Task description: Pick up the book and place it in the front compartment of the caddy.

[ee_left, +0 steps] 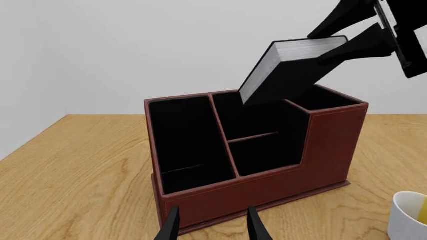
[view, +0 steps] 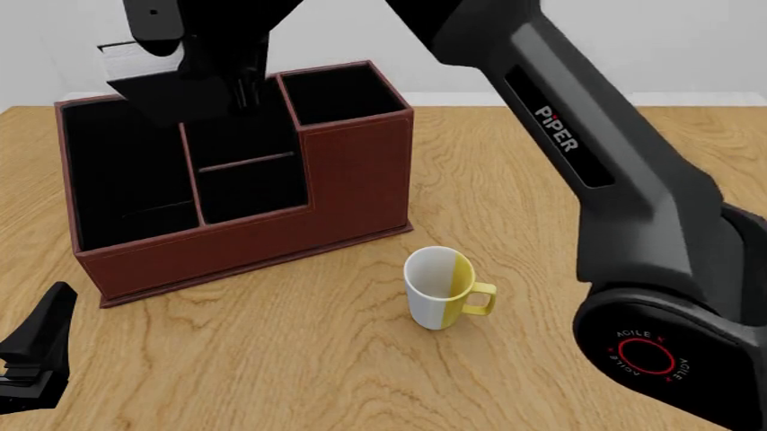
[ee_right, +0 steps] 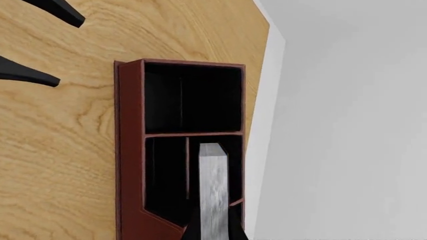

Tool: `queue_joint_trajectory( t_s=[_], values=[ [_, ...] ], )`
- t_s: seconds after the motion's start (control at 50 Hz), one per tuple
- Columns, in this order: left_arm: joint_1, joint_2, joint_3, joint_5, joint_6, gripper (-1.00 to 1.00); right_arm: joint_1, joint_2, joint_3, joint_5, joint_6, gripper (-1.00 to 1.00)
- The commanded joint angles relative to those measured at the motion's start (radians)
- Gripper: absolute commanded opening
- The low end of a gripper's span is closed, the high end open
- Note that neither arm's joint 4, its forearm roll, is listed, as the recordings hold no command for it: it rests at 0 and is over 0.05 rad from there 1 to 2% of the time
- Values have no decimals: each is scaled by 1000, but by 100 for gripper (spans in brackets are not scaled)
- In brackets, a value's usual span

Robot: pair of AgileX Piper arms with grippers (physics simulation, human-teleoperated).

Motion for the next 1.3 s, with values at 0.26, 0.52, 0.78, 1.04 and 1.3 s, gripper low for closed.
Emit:
queue_joint_trajectory(
  t_s=[0.26,0.52,0.78,1.04,1.3],
  values=[
    [0,0,0,0,0,100,-54,137,-117,-32,19,-100],
    [0,0,0,0,0,100,-98,183,-121,-84,0,-100],
    [0,0,0,0,0,100,-107,223,-125,-128,4,-100],
    [0,0,0,0,0,100,-110,266,-125,-170,14,-100],
    [0,0,0,0,0,100,-128,308,-126,-221,14,-100]
  ],
)
